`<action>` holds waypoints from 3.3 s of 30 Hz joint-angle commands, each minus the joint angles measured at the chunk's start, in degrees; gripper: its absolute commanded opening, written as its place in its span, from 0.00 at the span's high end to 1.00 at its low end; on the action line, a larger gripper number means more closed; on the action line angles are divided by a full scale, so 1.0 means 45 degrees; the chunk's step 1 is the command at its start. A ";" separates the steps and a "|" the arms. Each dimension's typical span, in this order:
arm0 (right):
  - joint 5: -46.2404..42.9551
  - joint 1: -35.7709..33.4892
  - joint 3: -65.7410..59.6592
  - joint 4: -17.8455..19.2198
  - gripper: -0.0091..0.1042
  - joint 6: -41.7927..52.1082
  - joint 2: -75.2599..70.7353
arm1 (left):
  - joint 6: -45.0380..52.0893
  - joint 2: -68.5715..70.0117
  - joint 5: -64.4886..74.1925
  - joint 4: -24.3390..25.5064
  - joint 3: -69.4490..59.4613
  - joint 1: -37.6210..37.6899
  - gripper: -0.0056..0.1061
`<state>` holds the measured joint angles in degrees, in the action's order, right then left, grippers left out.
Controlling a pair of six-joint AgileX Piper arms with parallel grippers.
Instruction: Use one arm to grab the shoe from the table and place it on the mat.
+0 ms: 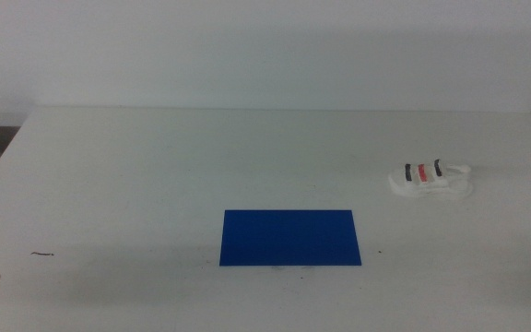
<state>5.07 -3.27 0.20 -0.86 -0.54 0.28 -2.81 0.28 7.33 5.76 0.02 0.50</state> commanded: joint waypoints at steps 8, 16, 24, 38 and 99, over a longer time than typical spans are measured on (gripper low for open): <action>-0.0045 0.0109 -0.0044 -0.0684 0.10 0.0024 -0.0062 | -0.0017 -0.0062 -0.0156 -0.0050 -0.0004 0.0005 0.11; 0.2112 0.0084 0.3510 -0.0510 0.10 0.0024 0.3581 | -0.0017 -0.0062 -0.0156 -0.0050 -0.0004 0.0005 0.11; 0.2370 0.0084 0.9007 -0.1171 0.10 0.0119 1.0345 | -0.0017 -0.0062 -0.0156 -0.0050 -0.0004 0.0005 0.11; 1.2772 0.0010 1.9015 -0.1272 0.10 1.3875 1.9816 | -0.0017 -0.0062 -0.0156 -0.0050 -0.0004 0.0005 0.11; 1.3807 -0.6962 2.2790 0.1694 0.94 0.9434 2.5755 | -0.0017 -0.0062 -0.0156 -0.0050 -0.0004 0.0005 0.11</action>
<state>67.16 -32.38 103.45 6.21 42.54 116.22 -2.81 0.28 7.33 5.76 0.02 0.50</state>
